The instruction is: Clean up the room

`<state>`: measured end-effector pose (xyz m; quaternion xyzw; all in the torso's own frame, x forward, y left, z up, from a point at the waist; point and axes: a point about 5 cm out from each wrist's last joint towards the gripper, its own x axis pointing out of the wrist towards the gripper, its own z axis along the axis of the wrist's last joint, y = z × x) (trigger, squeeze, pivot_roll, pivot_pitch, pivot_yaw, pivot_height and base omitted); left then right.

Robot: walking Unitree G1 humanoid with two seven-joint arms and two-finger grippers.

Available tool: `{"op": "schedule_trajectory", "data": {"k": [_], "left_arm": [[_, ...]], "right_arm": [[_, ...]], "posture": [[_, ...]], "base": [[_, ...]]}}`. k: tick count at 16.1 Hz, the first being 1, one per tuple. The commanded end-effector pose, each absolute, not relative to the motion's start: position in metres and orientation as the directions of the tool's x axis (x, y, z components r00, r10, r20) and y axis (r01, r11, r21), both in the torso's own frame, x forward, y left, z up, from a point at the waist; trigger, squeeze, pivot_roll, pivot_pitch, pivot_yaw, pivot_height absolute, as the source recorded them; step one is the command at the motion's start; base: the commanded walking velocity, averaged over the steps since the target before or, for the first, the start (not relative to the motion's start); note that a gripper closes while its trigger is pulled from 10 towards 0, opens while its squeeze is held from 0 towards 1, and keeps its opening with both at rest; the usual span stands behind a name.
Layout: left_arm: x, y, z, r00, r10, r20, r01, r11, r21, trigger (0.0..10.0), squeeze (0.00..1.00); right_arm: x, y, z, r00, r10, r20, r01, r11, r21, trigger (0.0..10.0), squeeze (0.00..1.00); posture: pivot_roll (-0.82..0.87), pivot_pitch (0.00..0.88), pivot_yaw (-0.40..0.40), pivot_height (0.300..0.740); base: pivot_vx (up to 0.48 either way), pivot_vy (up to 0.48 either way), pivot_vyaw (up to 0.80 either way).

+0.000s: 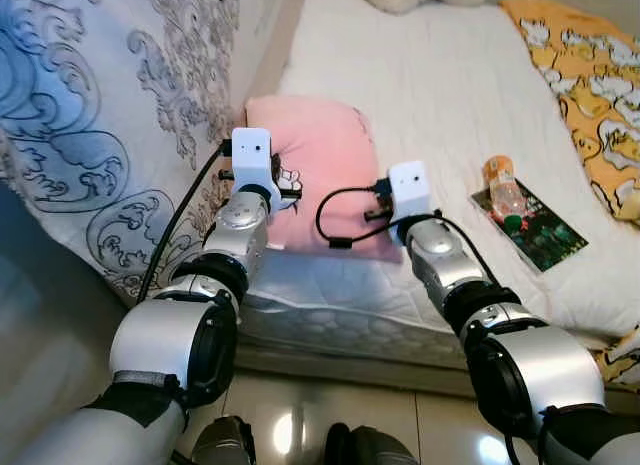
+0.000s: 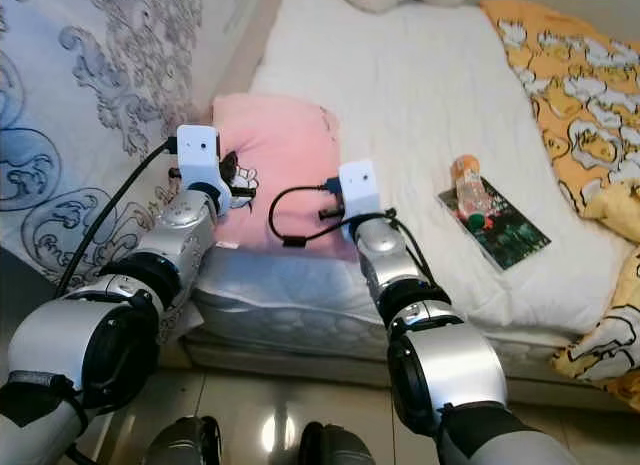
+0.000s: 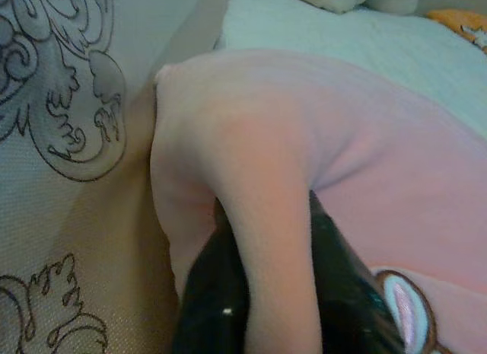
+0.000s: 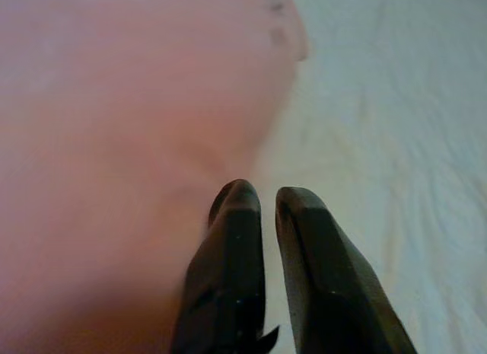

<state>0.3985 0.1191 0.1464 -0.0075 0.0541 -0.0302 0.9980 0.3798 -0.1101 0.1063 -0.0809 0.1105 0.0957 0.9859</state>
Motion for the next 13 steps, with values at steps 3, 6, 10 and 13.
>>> {"op": "schedule_trajectory", "data": {"k": [3, 6, 10, 13], "left_arm": [[0.404, 0.124, 0.161, 0.997, -0.041, -0.061, 0.039, 0.999, -0.020, 10.0, 1.00], [0.407, 0.128, 0.172, 0.999, -0.032, -0.014, 0.032, 0.999, -0.023, 10.0, 1.00], [0.401, 0.139, 0.172, 0.994, -0.036, 0.105, 0.045, 0.995, -0.085, 10.0, 1.00], [0.388, 0.135, 0.155, 0.974, -0.174, 0.146, 0.175, 0.985, 0.006, 10.0, 1.00]], "right_arm": [[0.377, -0.128, 0.100, 0.965, 0.101, -0.243, -0.138, 0.980, -0.144, 10.0, 1.00], [0.379, -0.133, 0.105, 0.973, 0.094, -0.210, -0.122, 0.984, -0.127, 10.0, 1.00], [0.376, -0.142, 0.113, 0.994, 0.085, -0.066, -0.091, 0.991, -0.094, 10.0, 1.00], [0.353, -0.157, 0.094, 0.998, 0.060, -0.003, -0.060, 0.995, -0.079, 10.0, 1.00]], "posture": [[-0.05, 0.190, -0.131, 0.740], [-0.04, 0.177, -0.126, 0.740], [0.02, 0.086, -0.111, 0.740], [0.06, 0.014, -0.119, 0.740]], "base": [[0.000, 0.000, 0.00], [0.000, 0.000, 0.00], [0.000, 0.000, 0.00], [0.000, 0.000, 0.00]]}}
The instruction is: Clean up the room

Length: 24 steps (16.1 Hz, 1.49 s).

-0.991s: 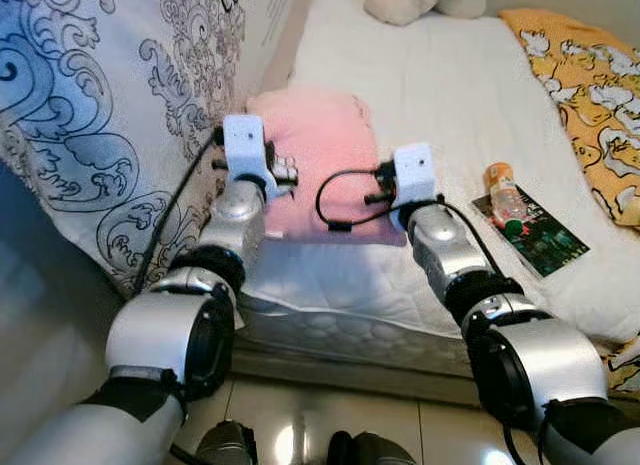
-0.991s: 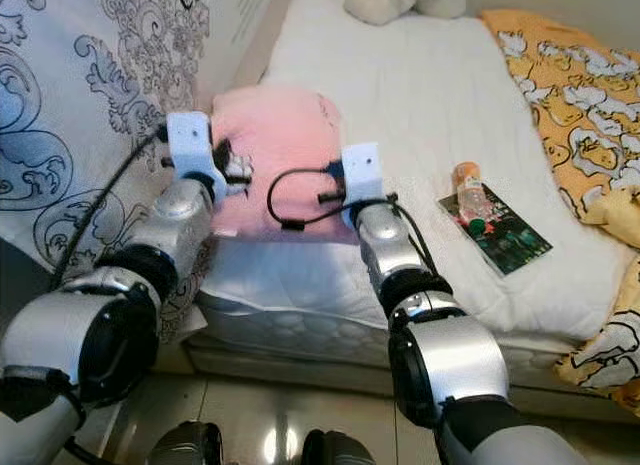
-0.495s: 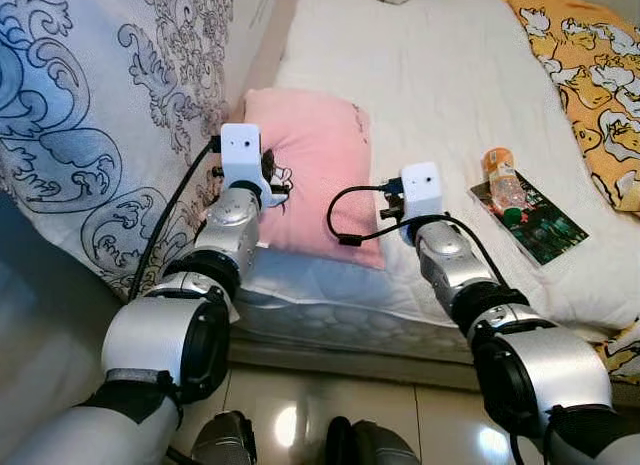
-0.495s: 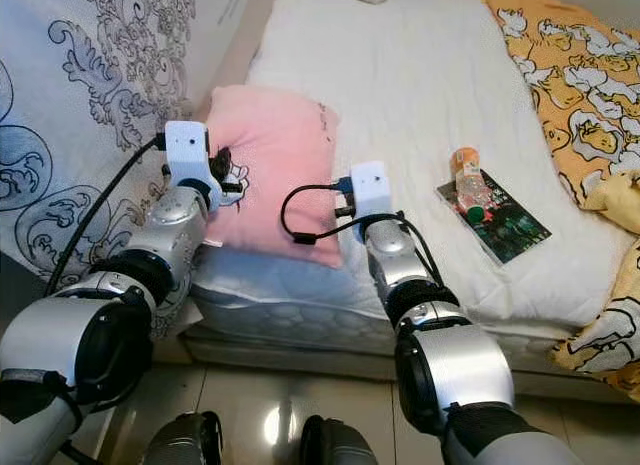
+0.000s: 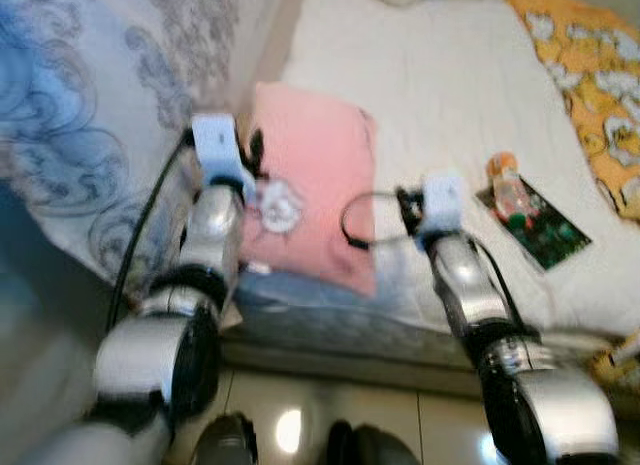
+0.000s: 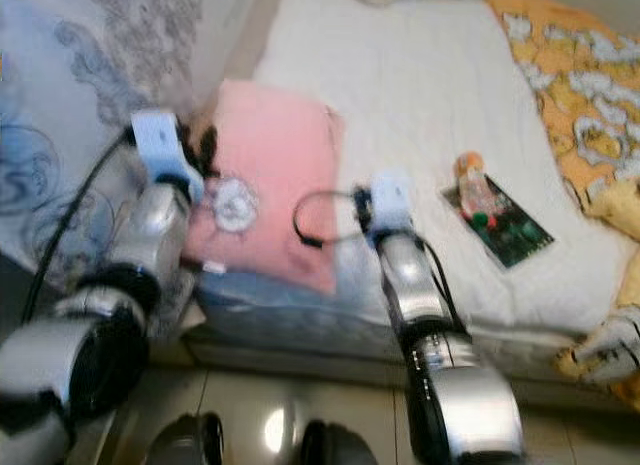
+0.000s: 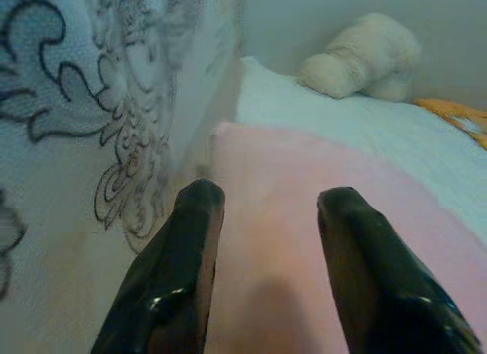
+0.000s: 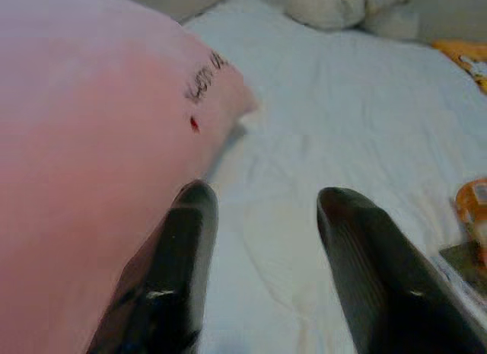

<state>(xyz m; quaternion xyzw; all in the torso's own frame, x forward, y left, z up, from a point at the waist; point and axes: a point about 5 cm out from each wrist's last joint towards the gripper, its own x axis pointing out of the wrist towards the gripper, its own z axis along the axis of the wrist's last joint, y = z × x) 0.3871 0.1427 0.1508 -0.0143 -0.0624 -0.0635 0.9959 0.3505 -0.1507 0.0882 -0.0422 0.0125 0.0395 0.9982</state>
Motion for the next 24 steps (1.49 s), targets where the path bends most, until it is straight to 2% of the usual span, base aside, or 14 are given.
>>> {"op": "schedule_trajectory", "data": {"k": [1, 5, 7, 8, 11, 13, 15, 16, 19, 20, 24], "left_arm": [[0.385, 0.131, 0.152, 0.969, -0.200, 0.148, 0.200, 0.980, 0.014, 10.0, 1.00], [0.358, 0.137, 0.160, 0.918, -0.270, 0.291, 0.266, 0.962, 0.052, 10.0, 1.00], [0.321, 0.133, 0.151, 0.892, -0.357, 0.278, 0.338, 0.934, 0.116, 10.0, 1.00], [0.309, 0.135, 0.137, 0.904, -0.352, 0.242, 0.335, 0.936, 0.107, 10.0, 1.00], [0.302, 0.141, 0.108, 0.939, -0.286, 0.191, 0.277, 0.958, 0.070, 10.0, 1.00], [0.297, 0.136, 0.095, 0.954, -0.280, 0.107, 0.281, 0.960, 0.006, 10.0, 1.00], [0.296, 0.128, 0.090, 0.941, -0.333, 0.060, 0.332, 0.943, 0.019, 10.0, 1.00], [0.298, 0.126, 0.083, 0.946, -0.321, 0.037, 0.320, 0.947, 0.015, 10.0, 0.00], [0.302, 0.128, 0.079, 0.956, -0.294, 0.004, 0.294, 0.955, 0.023, 10.0, 0.00], [0.304, 0.131, 0.079, 0.959, -0.284, -0.012, 0.284, 0.959, 0.012, 10.0, 0.00], [0.314, 0.130, 0.088, 0.963, -0.270, 0.015, 0.270, 0.963, 0.008, 10.0, 0.00]], "right_arm": [[0.348, -0.162, 0.091, 0.999, 0.044, -0.001, -0.044, 0.996, -0.082, 10.0, 1.00], [0.307, -0.185, 0.100, 0.993, -0.042, 0.110, 0.050, 0.997, -0.065, 10.0, 1.00], [0.266, -0.198, 0.091, 0.986, -0.125, 0.107, 0.130, 0.991, -0.042, 10.0, 1.00], [0.252, -0.205, 0.080, 0.982, -0.167, 0.092, 0.169, 0.986, -0.012, 10.0, 1.00], [0.248, -0.214, 0.064, 0.966, -0.255, 0.039, 0.252, 0.965, 0.070, 10.0, 1.00], [0.248, -0.205, 0.060, 0.975, -0.219, -0.024, 0.221, 0.968, 0.118, 10.0, 1.00], [0.253, -0.189, 0.061, 0.988, -0.149, -0.045, 0.153, 0.984, 0.095, 10.0, 1.00], [0.257, -0.183, 0.061, 0.990, -0.134, -0.045, 0.138, 0.985, 0.100, 10.0, 0.00], [0.260, -0.184, 0.060, 0.989, -0.134, -0.057, 0.139, 0.986, 0.090, 10.0, 0.00], [0.261, -0.181, 0.064, 0.994, -0.107, -0.037, 0.110, 0.989, 0.096, 10.0, 1.00], [0.260, -0.179, 0.064, 0.995, -0.100, -0.026, 0.101, 0.993, 0.065, 10.0, 1.00]], "posture": [[0.06, 0.001, -0.117, 0.740], [0.08, 0.000, -0.105, 0.740], [0.11, 0.000, -0.103, 0.740], [0.12, 0.000, -0.093, 0.740], [0.11, 0.000, -0.077, 0.740], [0.09, 0.000, -0.065, 0.740], [0.07, 0.000, -0.057, 0.740], [0.06, 0.000, -0.051, 0.740], [0.06, 0.000, -0.042, 0.740], [0.05, 0.000, -0.022, 0.740], [0.04, 0.000, -0.012, 0.740]], "base": [[0.000, 0.000, 0.00], [0.000, 0.000, 0.00], [0.000, 0.000, 0.00], [0.000, 0.000, 0.00], [0.000, 0.000, 0.00], [0.000, -0.446, 0.00], [0.000, -0.446, 0.00], [0.000, -0.446, 0.00], [0.000, -0.446, 0.00], [0.000, -0.446, 0.00], [0.000, -0.446, 0.00]]}}
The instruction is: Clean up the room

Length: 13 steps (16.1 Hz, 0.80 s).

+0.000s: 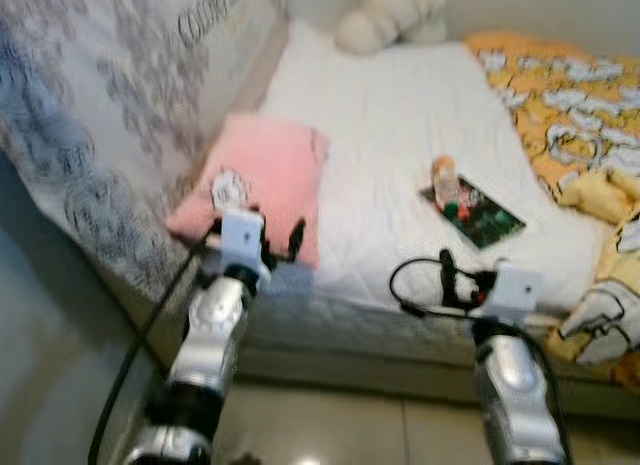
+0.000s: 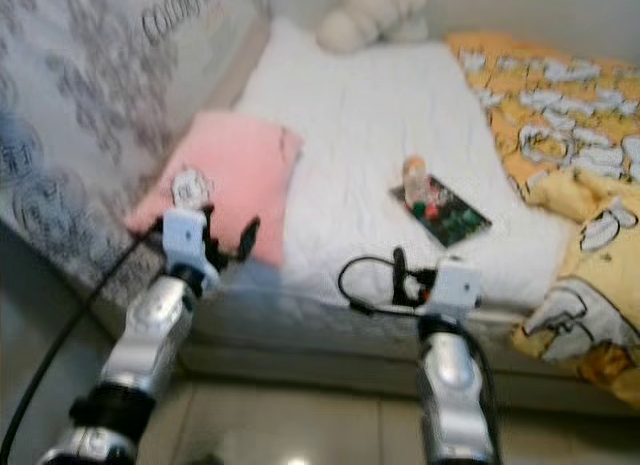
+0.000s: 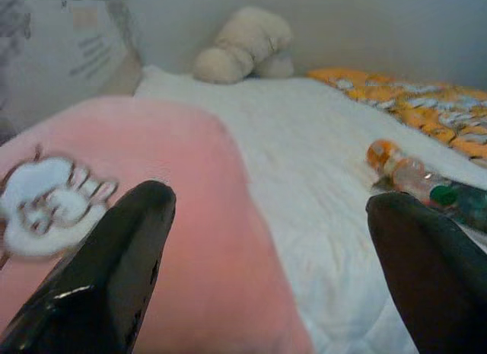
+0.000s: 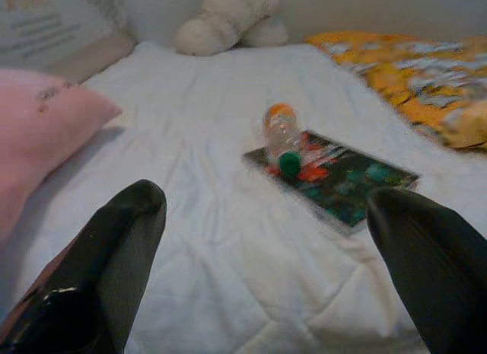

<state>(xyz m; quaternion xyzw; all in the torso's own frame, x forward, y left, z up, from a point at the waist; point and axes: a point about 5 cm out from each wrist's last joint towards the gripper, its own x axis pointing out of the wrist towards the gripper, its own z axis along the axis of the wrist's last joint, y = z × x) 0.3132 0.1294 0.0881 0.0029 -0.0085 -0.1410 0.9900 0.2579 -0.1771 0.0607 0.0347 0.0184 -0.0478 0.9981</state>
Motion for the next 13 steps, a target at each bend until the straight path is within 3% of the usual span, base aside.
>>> {"op": "schedule_trajectory", "data": {"k": [1, 6, 8, 10, 12, 13], "left_arm": [[0.316, 0.128, 0.090, 0.961, -0.274, 0.023, 0.274, 0.962, 0.005, 10.0, 0.00], [0.319, 0.120, 0.091, 0.946, -0.323, 0.021, 0.323, 0.946, 0.000, 10.0, 0.00], [0.315, 0.117, 0.079, 0.951, -0.307, -0.041, 0.310, 0.947, 0.086, 10.0, 0.00], [0.313, 0.118, 0.079, 0.954, -0.299, -0.018, 0.298, 0.954, -0.043, 10.0, 0.00], [0.318, 0.121, 0.082, 0.970, -0.243, -0.013, 0.240, 0.963, -0.120, 10.0, 0.00], [0.321, 0.119, 0.086, 0.968, -0.251, 0.006, 0.250, 0.963, -0.097, 10.0, 0.00]], "right_arm": [[0.259, -0.180, 0.062, 0.994, -0.104, -0.030, 0.106, 0.992, 0.062, 10.0, 1.00], [0.264, -0.177, 0.060, 0.995, -0.097, -0.037, 0.099, 0.994, 0.055, 10.0, 1.00], [0.266, -0.176, 0.060, 0.997, -0.065, -0.040, 0.066, 0.997, 0.028, 10.0, 1.00], [0.270, -0.172, 0.059, 0.998, -0.034, -0.049, 0.032, 0.998, -0.046, 10.0, 1.00], [0.276, -0.167, 0.058, 0.997, -0.021, -0.070, 0.018, 0.999, -0.040, 10.0, 0.00], [0.278, -0.166, 0.058, 0.997, -0.021, -0.071, 0.019, 0.999, -0.030, 10.0, 0.00]], "posture": [[0.04, 0.000, -0.008, 0.740], [0.04, 0.000, -0.015, 0.740], [0.05, 0.000, -0.024, 0.740], [0.05, 0.000, -0.028, 0.740], [0.06, 0.000, -0.031, 0.740], [0.06, 0.000, -0.035, 0.740]], "base": [[0.000, -0.446, 0.00], [0.000, -0.446, 0.00], [0.137, -0.195, 0.00], [0.000, 0.000, 0.00], [0.476, 0.000, 0.00], [0.480, 0.000, 0.00]]}}
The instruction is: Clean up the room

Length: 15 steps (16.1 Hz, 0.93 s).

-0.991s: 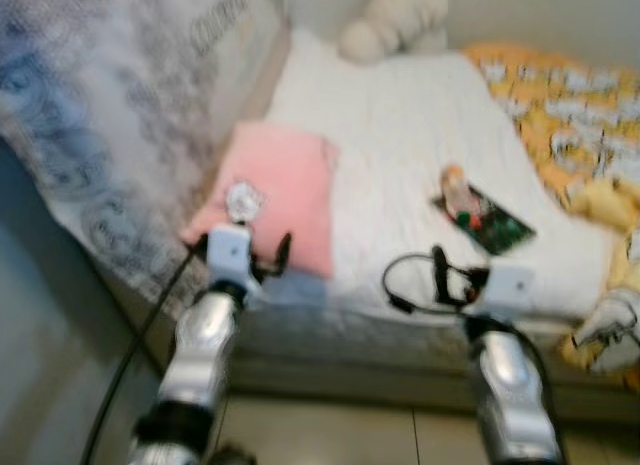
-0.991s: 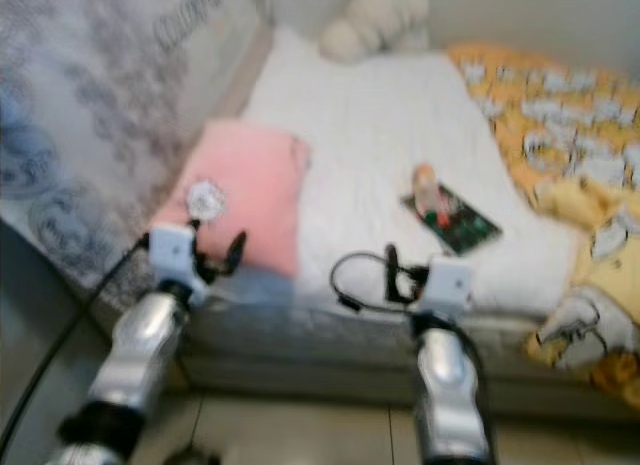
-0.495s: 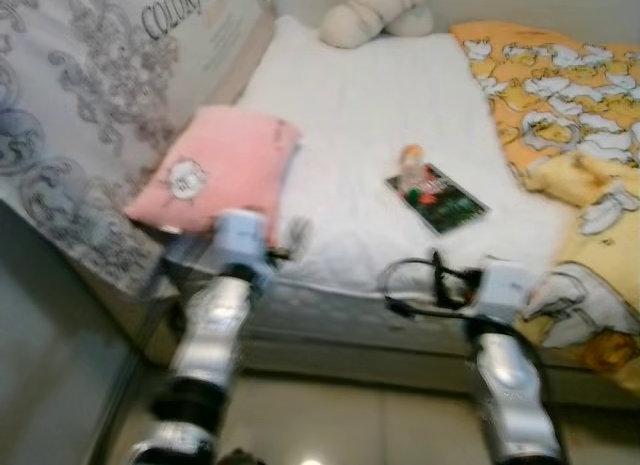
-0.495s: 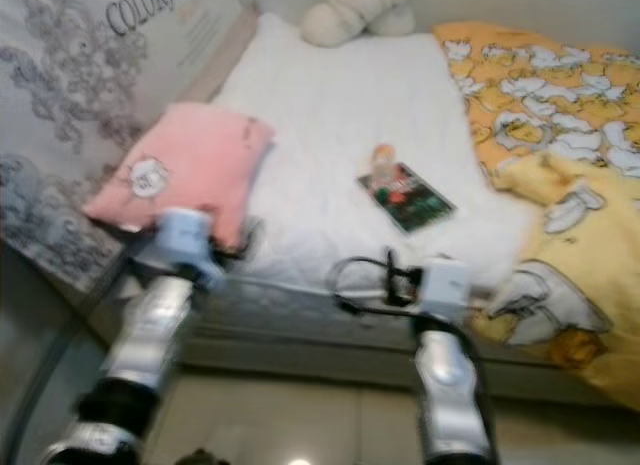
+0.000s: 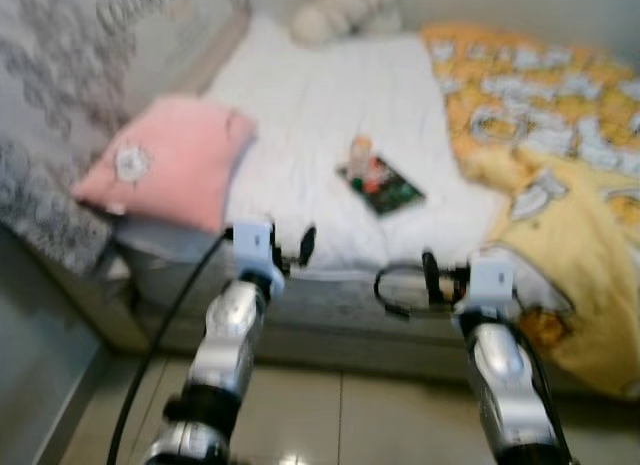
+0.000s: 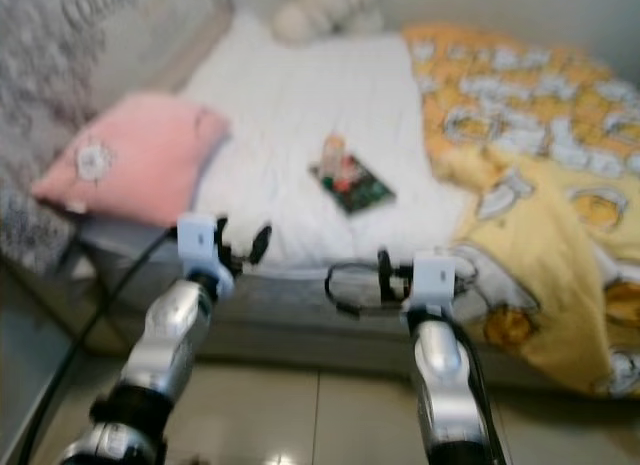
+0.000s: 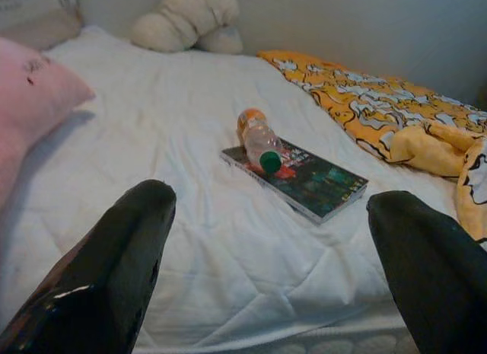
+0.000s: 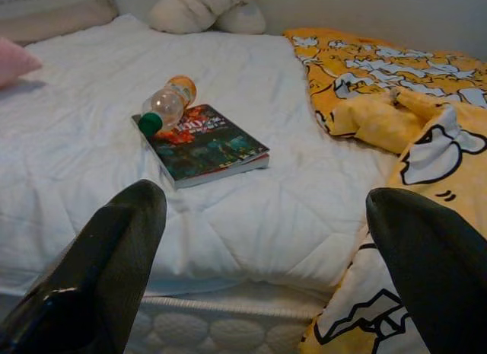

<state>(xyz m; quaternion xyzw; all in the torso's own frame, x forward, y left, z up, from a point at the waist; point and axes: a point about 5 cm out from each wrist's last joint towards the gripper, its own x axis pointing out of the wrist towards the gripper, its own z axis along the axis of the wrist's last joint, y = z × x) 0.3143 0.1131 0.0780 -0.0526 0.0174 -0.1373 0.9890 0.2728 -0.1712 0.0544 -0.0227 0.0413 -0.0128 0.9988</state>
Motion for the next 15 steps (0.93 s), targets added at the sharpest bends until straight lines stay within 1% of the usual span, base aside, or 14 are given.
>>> {"op": "schedule_trajectory", "data": {"k": [1, 7, 9, 14, 15], "left_arm": [[0.322, 0.118, 0.088, 0.967, -0.255, 0.015, 0.255, 0.963, -0.085, 10.0, 0.00], [0.326, 0.113, 0.093, 0.963, -0.269, 0.028, 0.270, 0.959, -0.091, 10.0, 0.00], [0.327, 0.107, 0.095, 0.956, -0.292, 0.040, 0.294, 0.952, -0.080, 10.0, 0.00], [0.329, 0.099, 0.098, 0.944, -0.326, 0.049, 0.329, 0.941, -0.079, 10.0, 0.00], [0.332, 0.095, 0.099, 0.945, -0.325, 0.041, 0.327, 0.943, -0.059, 10.0, 0.00]], "right_arm": [[0.279, -0.166, 0.058, 0.997, -0.019, -0.071, 0.017, 0.999, -0.027, 10.0, 0.00], [0.281, -0.163, 0.057, 0.998, -0.003, -0.066, 0.001, 0.999, -0.037, 10.0, 0.00], [0.281, -0.164, 0.055, 0.997, -0.003, -0.083, -0.001, 0.999, -0.040, 10.0, 0.00], [0.277, -0.167, 0.050, 0.994, -0.019, -0.105, 0.016, 0.999, -0.037, 10.0, 0.00], [0.275, -0.167, 0.049, 0.994, -0.018, -0.111, 0.013, 0.999, -0.040, 10.0, 0.00]], "posture": [[0.06, 0.000, -0.035, 0.740], [0.05, 0.000, -0.028, 0.740], [0.05, 0.000, -0.022, 0.740], [0.04, 0.000, -0.022, 0.740], [0.03, 0.000, -0.021, 0.740]], "base": [[0.480, 0.000, 0.00], [0.480, 0.000, 0.00], [0.480, 0.000, 0.00], [0.480, 0.000, -0.70], [0.480, 0.000, -0.73]]}}
